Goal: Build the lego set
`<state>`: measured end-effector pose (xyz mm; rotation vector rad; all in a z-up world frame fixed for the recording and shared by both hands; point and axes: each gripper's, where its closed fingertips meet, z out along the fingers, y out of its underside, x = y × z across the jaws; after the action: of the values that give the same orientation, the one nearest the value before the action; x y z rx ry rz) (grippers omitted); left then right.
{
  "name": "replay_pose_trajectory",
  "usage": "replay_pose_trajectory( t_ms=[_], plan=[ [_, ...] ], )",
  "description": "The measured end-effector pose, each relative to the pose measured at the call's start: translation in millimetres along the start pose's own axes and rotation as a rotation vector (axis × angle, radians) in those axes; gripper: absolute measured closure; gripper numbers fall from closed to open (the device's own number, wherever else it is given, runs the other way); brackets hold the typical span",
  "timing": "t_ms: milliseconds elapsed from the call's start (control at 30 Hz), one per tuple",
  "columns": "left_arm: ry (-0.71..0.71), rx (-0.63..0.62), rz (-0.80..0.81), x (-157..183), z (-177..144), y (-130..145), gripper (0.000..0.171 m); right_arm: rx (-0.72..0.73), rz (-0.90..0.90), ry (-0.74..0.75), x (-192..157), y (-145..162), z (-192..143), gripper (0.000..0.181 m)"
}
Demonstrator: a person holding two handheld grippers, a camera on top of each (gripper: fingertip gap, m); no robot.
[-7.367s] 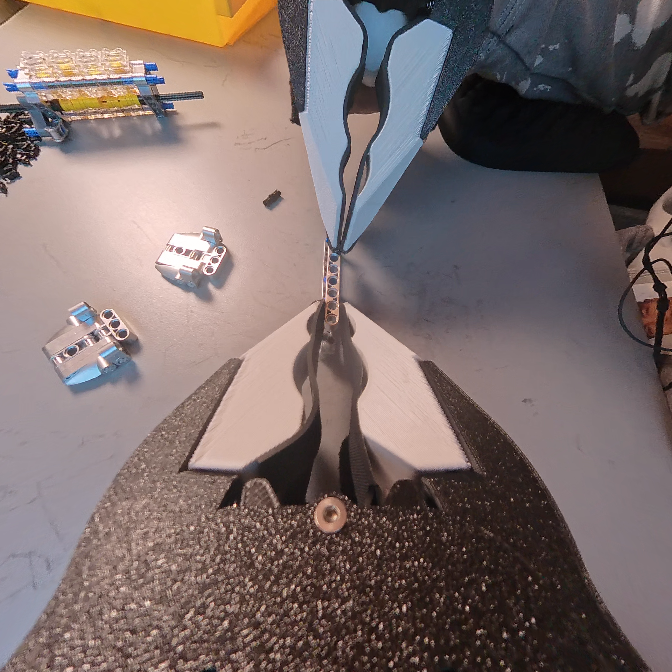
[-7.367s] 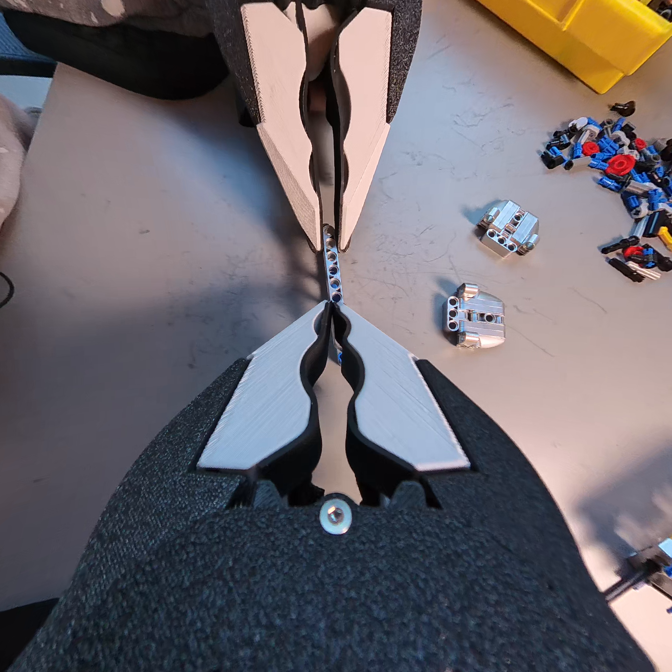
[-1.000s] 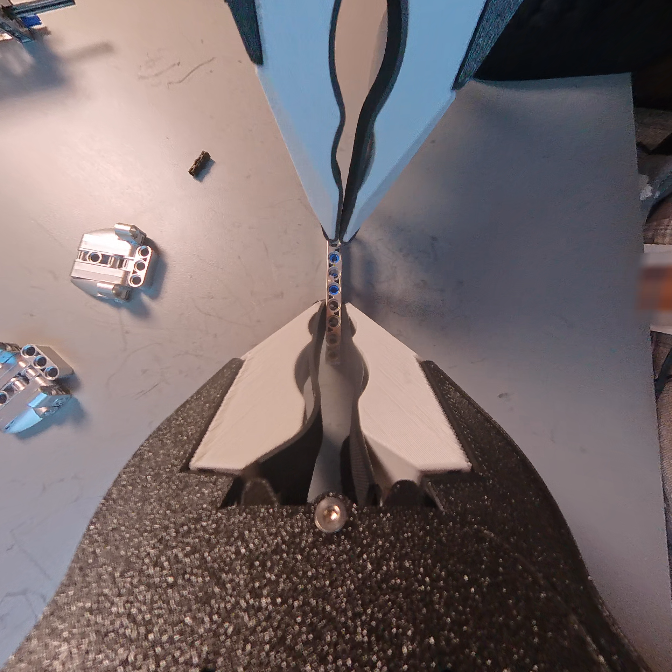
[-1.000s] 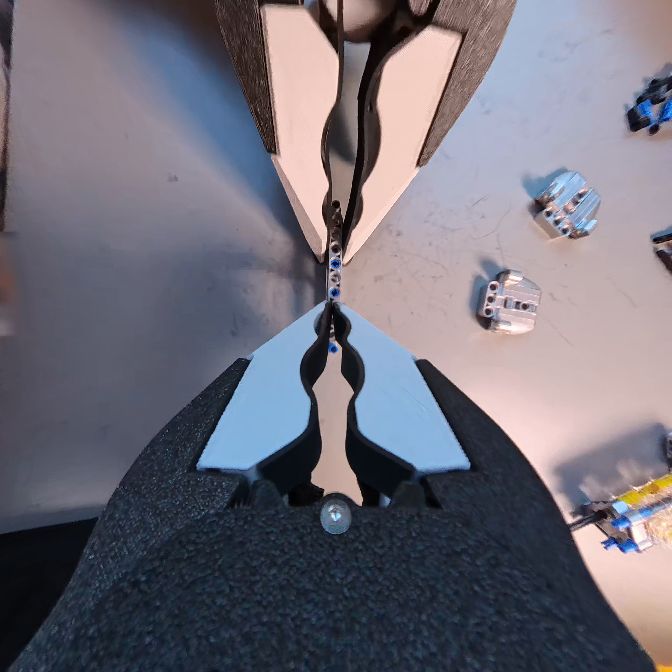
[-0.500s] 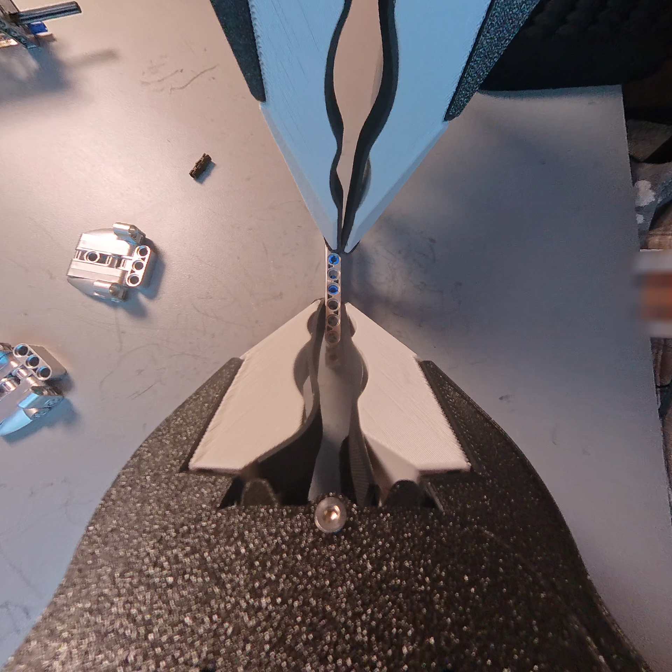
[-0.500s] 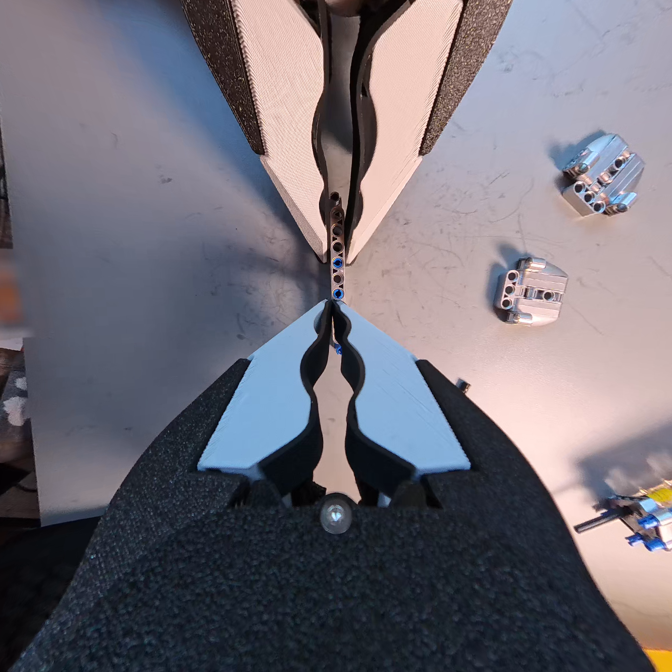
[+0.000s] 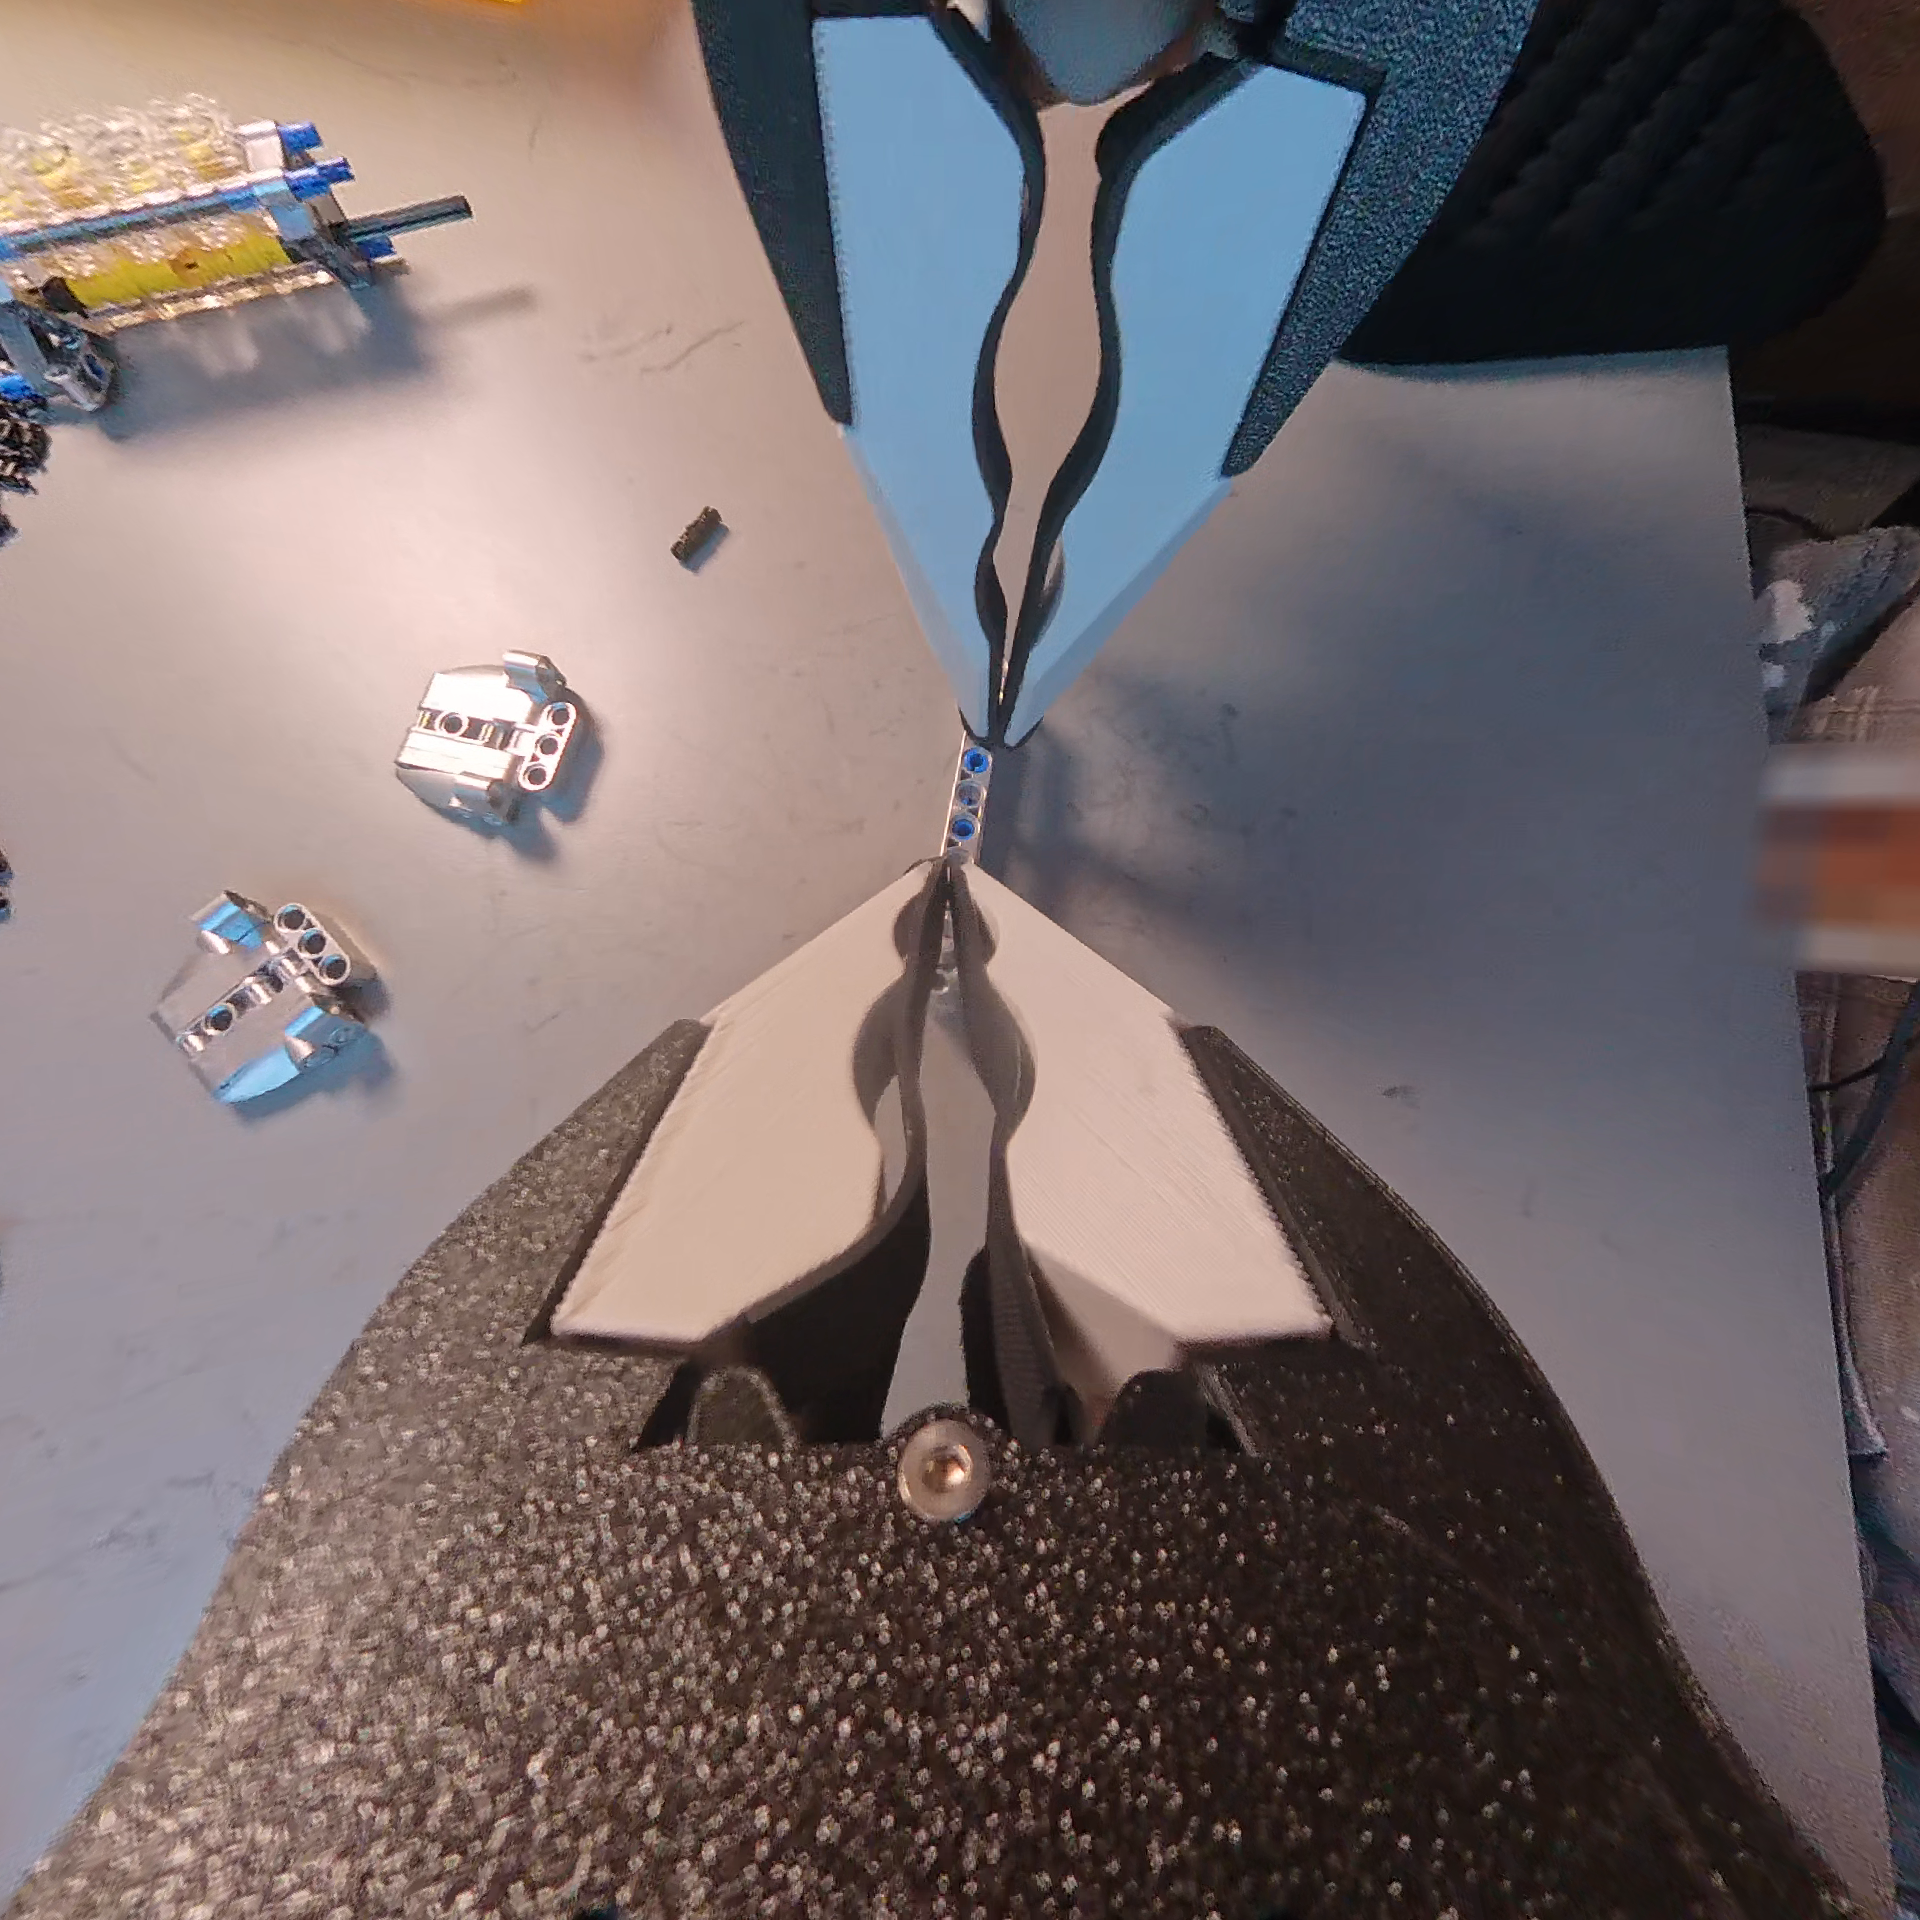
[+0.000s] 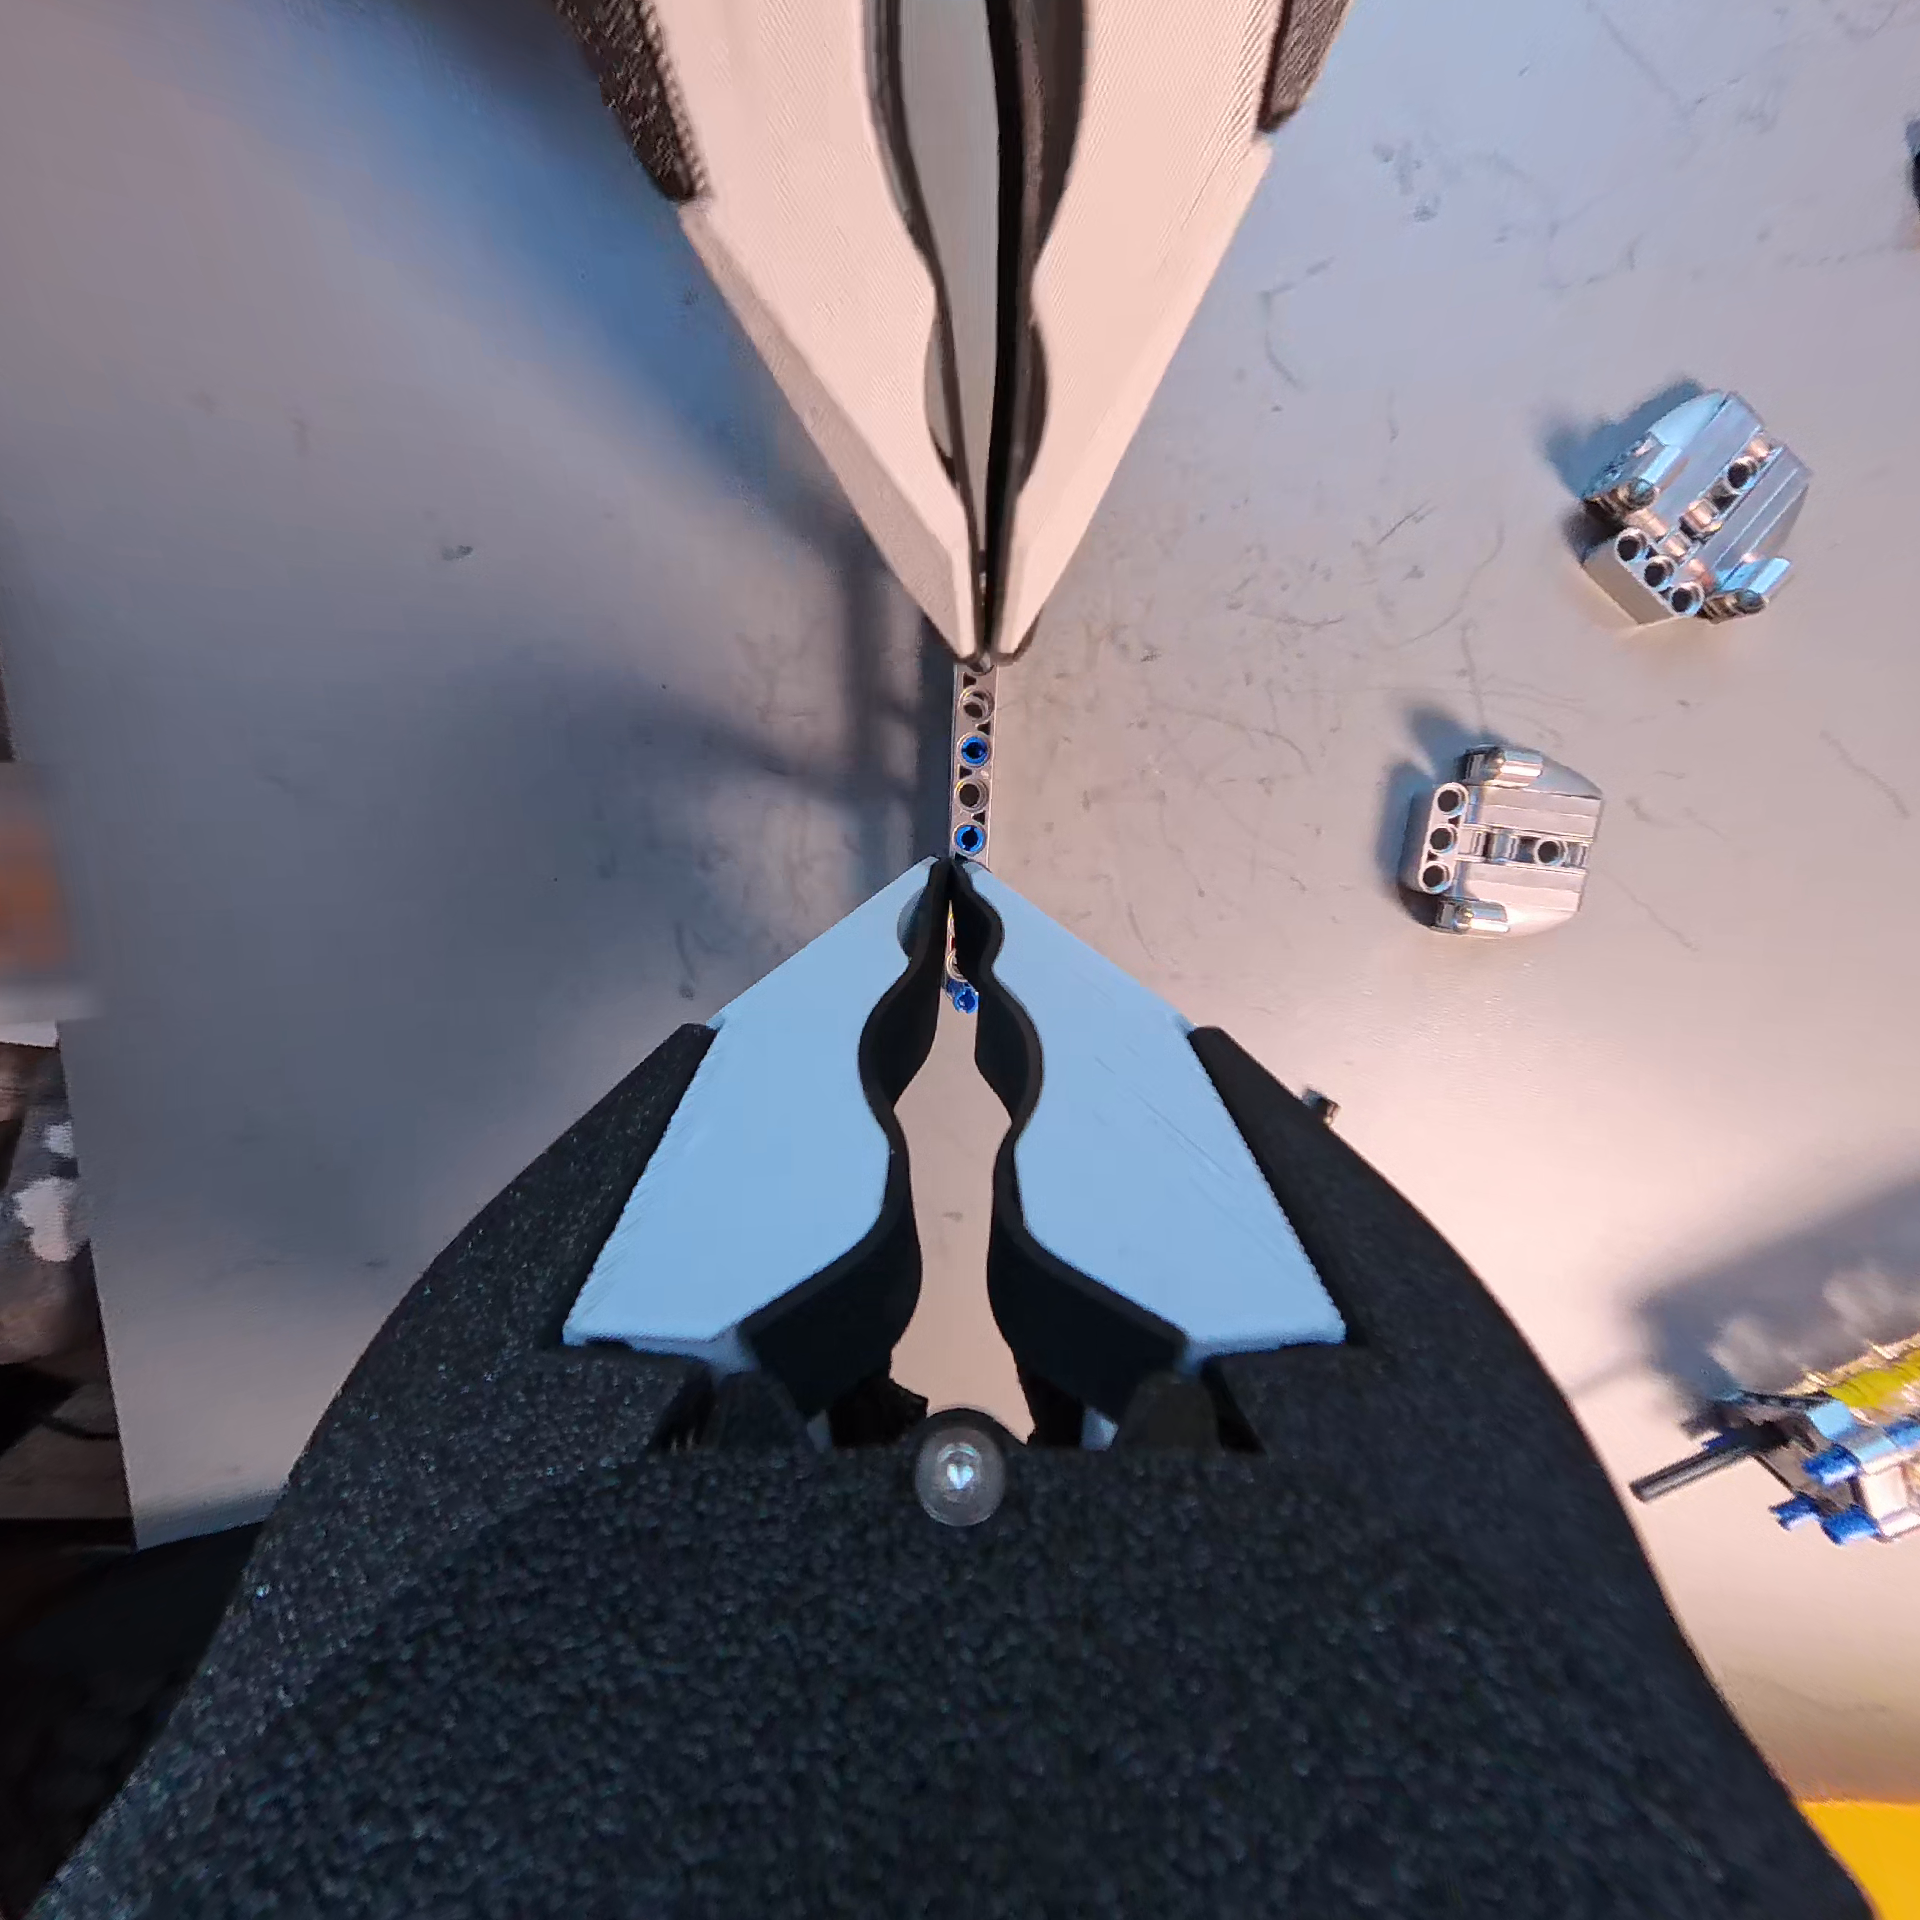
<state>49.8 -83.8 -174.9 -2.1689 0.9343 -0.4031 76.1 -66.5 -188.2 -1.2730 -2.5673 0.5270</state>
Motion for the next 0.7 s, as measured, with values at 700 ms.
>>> replay_pose_trajectory(
  t_ms=[700],
  plan=[
    [0.041, -0.236, 0.067, 2, 14, 16, 0.171, 0.069, 0.043, -0.028, -1, 3, 8, 0.181]
  ],
)
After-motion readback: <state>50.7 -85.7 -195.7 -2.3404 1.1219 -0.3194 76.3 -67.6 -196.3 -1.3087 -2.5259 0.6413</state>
